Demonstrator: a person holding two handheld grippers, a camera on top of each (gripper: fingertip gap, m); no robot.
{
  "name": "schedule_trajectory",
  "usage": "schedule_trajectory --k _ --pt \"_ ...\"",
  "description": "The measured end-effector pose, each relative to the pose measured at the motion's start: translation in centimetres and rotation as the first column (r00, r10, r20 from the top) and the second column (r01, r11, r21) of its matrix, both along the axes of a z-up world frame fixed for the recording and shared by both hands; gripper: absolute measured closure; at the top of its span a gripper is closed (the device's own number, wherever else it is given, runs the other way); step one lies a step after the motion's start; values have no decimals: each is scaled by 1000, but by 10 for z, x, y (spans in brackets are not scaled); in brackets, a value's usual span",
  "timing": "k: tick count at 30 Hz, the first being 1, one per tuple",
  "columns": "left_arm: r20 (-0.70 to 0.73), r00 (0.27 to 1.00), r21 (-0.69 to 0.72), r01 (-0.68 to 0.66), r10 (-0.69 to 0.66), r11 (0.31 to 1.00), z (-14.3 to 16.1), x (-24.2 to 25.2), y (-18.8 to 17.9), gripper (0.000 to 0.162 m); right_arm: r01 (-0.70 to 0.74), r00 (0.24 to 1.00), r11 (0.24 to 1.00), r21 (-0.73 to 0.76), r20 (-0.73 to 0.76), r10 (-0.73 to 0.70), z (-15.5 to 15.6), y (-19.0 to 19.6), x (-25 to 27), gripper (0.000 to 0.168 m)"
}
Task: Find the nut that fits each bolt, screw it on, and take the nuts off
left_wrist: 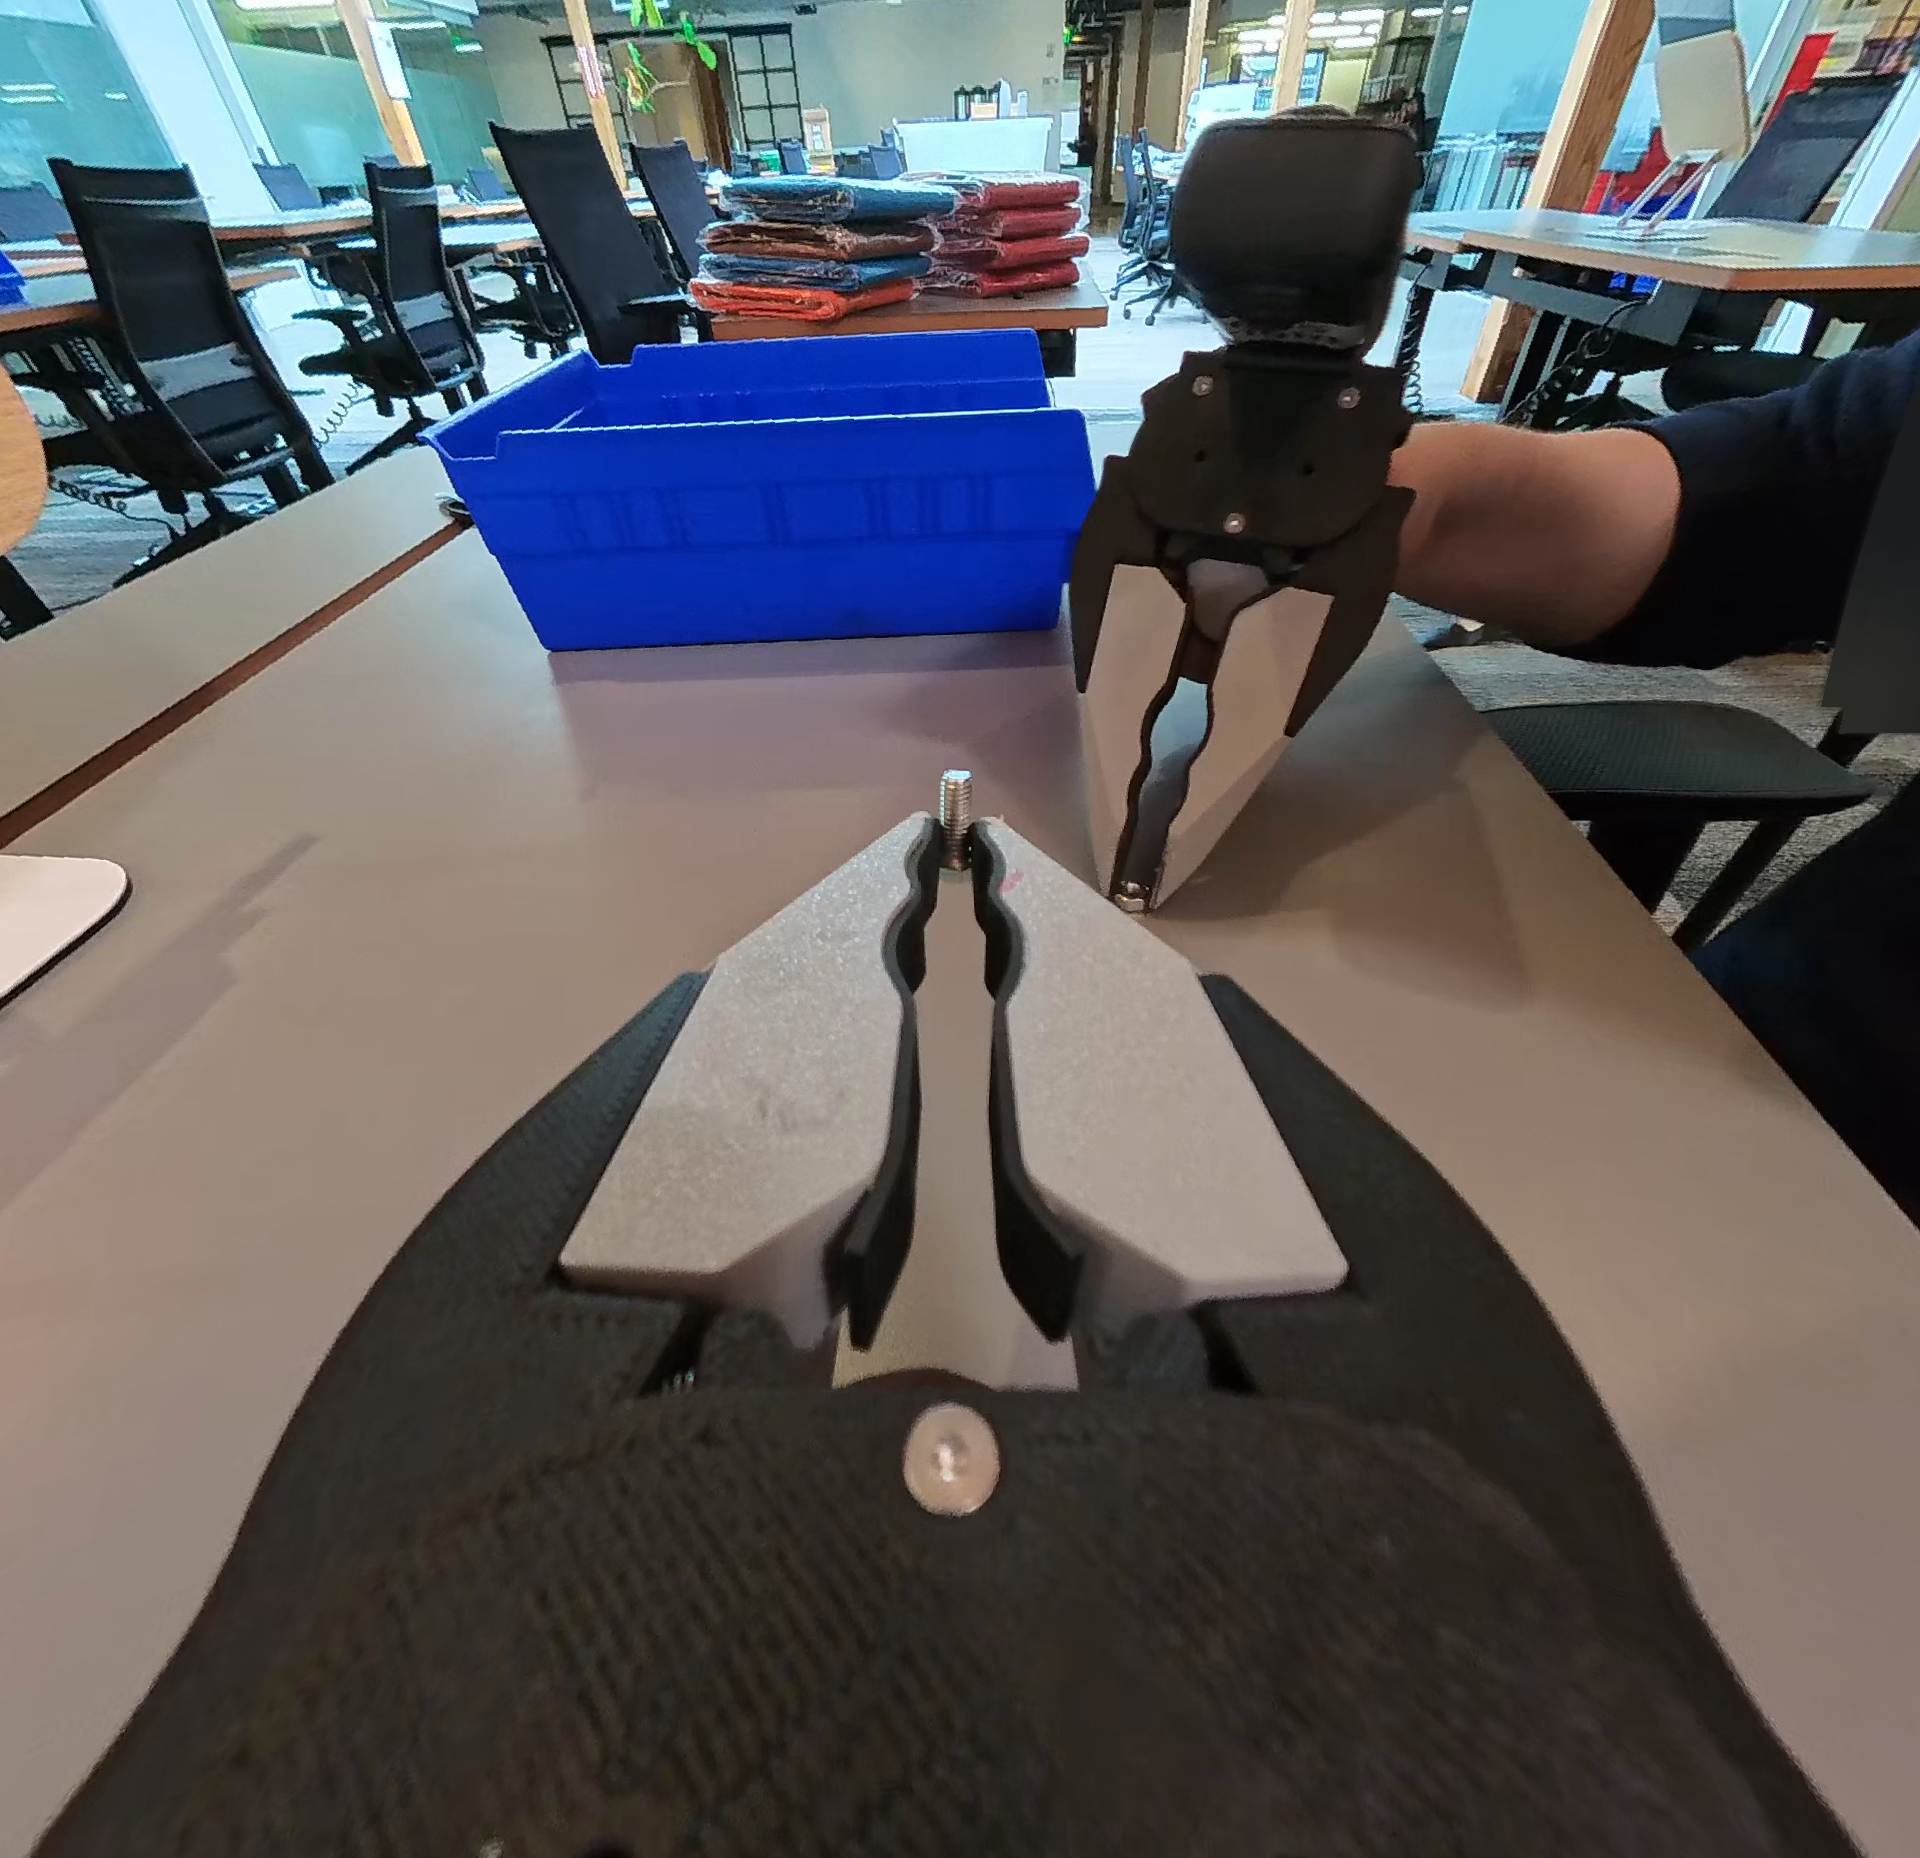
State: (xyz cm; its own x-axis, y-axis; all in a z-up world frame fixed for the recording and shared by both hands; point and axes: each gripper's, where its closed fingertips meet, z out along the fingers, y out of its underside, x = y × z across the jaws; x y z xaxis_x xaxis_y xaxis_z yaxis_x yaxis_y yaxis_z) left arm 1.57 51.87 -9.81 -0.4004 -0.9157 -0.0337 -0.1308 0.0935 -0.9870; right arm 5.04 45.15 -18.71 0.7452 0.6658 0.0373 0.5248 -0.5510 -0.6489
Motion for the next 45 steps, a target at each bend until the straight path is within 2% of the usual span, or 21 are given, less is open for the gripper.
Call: schedule_trajectory --k 18,36,45 --pt "33 999 -9 25 -25 1000 8 -3 -5 159 -15 988 992 122 -148 33 61 37 -21 161" --pt "38 999 -17 30 -29 999 9 -3 -5 159 -36 981 987 153 -183 64 79 45 -31 161" --pt "36 999 -14 24 -24 1000 9 -2 -6 159 -60 965 984 170 -241 100 103 47 -32 161"
